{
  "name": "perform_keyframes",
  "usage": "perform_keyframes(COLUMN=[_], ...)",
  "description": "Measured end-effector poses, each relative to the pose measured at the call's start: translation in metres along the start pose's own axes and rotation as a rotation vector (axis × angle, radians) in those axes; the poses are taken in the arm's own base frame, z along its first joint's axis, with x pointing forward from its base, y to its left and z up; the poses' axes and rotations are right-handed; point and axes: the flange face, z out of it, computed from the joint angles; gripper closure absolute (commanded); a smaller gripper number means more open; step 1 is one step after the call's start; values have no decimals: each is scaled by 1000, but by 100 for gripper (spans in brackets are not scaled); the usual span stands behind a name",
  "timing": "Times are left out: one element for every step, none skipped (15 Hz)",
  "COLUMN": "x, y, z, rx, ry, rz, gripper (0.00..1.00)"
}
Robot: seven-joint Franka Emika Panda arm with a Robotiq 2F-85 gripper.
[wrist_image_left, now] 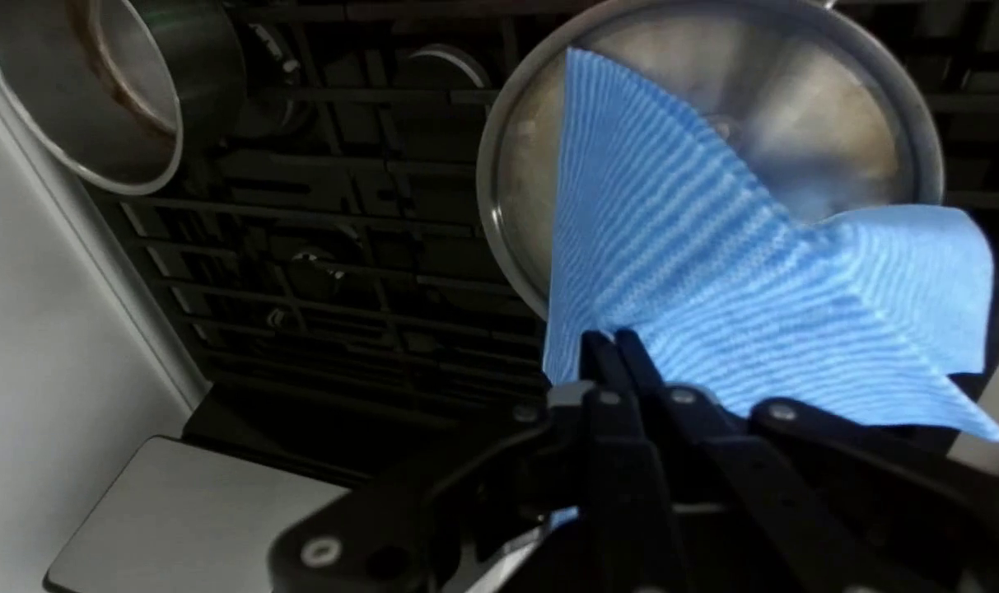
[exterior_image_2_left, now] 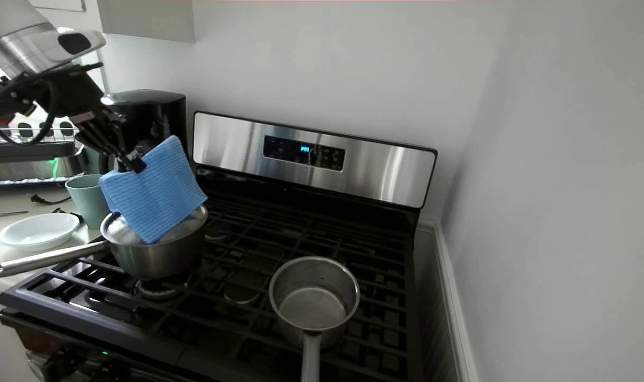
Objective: Put the blue fabric on top of the silver lid then use the fabric to put the lid on the stove
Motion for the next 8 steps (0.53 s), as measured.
perform_keyframes(x=[-1, -2, -3, -4, -5, -6, -6, -6], y=[0, 1, 2, 3, 4, 4, 3, 2], z=[5, 9, 13, 16, 18, 21, 23, 25], rx=[-9, -18, -26, -34, -40, -43, -43, -42], ry=[-14, -25, -35, -44, -50, -56, -59, -61], rz=[-5, -10, -14, -18, -20, -22, -25, -27], gripper=[68, 54, 46, 40, 32, 26, 19, 12])
